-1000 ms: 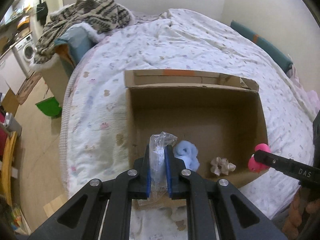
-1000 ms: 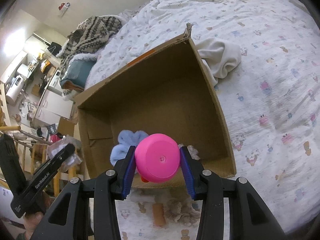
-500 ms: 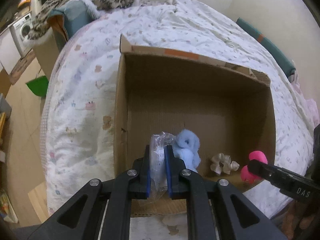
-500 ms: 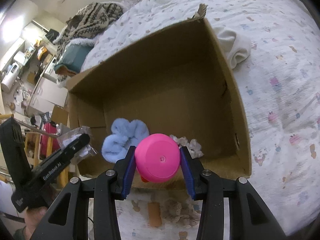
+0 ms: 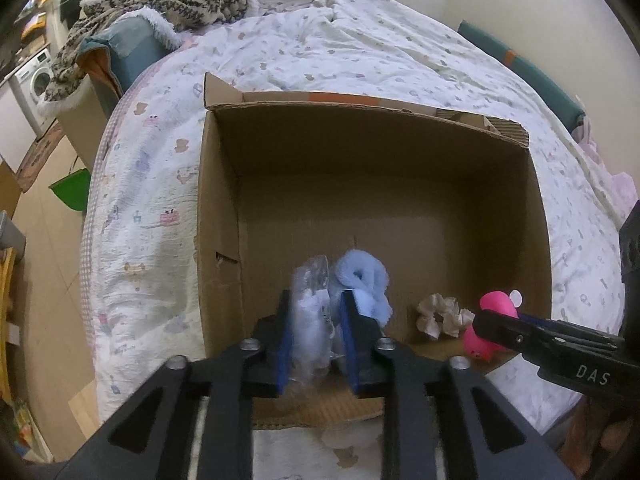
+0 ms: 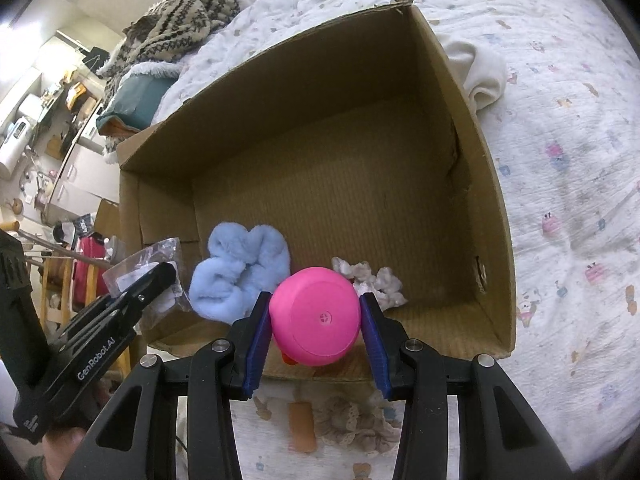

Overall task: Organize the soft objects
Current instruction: 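Lower the plastic bag and pink cup into the box and open both tools, then withdraw both tools from the box toward the remaining items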

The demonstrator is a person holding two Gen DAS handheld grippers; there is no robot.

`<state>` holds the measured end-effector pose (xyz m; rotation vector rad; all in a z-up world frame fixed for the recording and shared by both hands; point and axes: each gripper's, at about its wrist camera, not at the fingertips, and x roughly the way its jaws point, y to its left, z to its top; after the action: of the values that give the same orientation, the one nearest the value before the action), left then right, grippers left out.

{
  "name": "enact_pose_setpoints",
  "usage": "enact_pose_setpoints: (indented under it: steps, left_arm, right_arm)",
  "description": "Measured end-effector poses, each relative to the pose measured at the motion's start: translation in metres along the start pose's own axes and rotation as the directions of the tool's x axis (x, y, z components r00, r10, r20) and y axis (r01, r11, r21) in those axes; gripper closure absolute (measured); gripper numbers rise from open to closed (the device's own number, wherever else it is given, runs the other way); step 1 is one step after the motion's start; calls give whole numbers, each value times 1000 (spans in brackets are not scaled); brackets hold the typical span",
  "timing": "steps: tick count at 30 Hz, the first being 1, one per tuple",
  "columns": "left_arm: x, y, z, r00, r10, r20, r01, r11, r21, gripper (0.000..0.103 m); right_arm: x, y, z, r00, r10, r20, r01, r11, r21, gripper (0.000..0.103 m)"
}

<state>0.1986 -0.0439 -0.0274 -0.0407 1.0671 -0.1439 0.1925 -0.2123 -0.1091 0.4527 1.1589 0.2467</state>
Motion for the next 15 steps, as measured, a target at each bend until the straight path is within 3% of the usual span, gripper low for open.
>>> enact_pose_setpoints:
  steps: [1,3,4,9,11,15]
  left_arm:
    - [-1,0,0,1000,-1,2,1,1000,-5,67]
    - [-3,1,0,1000,0,15,1,1000,-14,42]
    - [-5,2,0,1000,7,26,-7,1000,-19,38]
    - [-5,1,0,1000,21,19,-21,999,-25,36]
    - [-5,2,0,1000,17,18,-16,999,-33,36]
    - [-7,3,0,999,24,32,-23,999,-35,36]
  right_arm:
    - [0,0,0,1000,1,0,-1,1000,2,58]
    - [-1,0,-1,1000,5,2,-5,1000,7,58]
    - [-1,0,-1,1000,7,4,-7,1000,7,58]
    - [-4,-1,0,1000,16,13,-16,1000,15,54]
    - [-6,-5,1,999,27,24,-28,999,43,31]
    - [-10,-9,2,999,19,49,-22,998,58,31]
